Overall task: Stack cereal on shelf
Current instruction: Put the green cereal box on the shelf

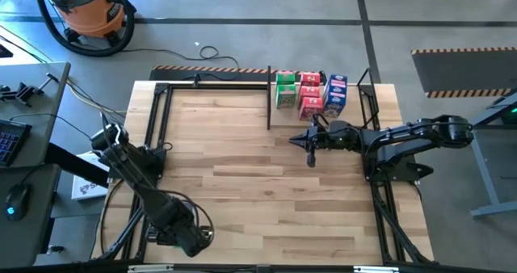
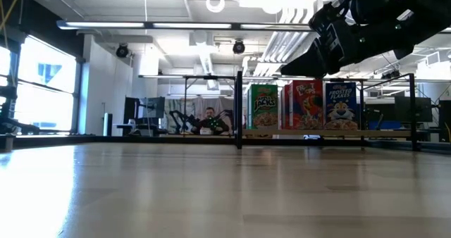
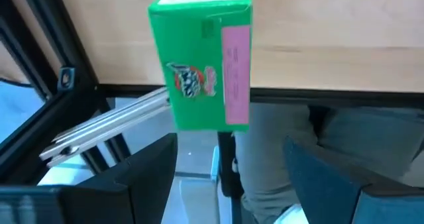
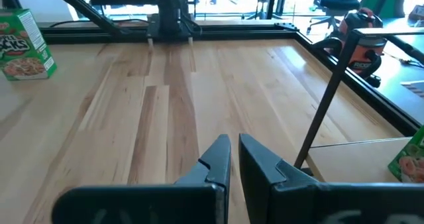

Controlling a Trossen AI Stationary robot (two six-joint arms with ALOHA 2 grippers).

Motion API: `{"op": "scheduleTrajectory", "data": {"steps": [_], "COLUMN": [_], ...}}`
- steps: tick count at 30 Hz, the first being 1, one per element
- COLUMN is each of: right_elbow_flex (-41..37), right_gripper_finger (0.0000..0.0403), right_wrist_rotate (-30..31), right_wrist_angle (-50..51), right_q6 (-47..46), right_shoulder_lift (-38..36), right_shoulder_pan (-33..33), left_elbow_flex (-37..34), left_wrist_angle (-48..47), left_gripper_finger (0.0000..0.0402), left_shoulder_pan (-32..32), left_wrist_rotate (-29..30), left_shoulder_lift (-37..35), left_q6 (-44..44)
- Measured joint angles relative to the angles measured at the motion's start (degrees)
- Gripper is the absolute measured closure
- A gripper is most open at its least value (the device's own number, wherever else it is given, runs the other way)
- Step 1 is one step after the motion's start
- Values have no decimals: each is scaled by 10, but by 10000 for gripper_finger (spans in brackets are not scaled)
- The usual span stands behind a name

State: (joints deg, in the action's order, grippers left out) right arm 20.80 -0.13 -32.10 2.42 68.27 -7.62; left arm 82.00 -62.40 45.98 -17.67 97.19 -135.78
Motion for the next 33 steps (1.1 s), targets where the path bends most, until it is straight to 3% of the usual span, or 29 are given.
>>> {"op": "scheduleTrajectory", "data": {"steps": [14,33], "right_elbow_flex": [0,0], "right_gripper_finger": [390,390], "right_wrist_rotate": [-1,-1], "right_wrist_angle": [1,1], "right_q6": [0,0], "right_shoulder_lift": [0,0], "right_shoulder_pan": [0,0], "left_elbow_flex": [0,-1], "left_wrist_angle": [-5,-37], "left_gripper_finger": [137,139], "left_shoulder_pan": [3,6], "left_wrist_rotate": [-18,22], "left_shoulder_lift": [35,56], "left_q6": [-3,6]}}
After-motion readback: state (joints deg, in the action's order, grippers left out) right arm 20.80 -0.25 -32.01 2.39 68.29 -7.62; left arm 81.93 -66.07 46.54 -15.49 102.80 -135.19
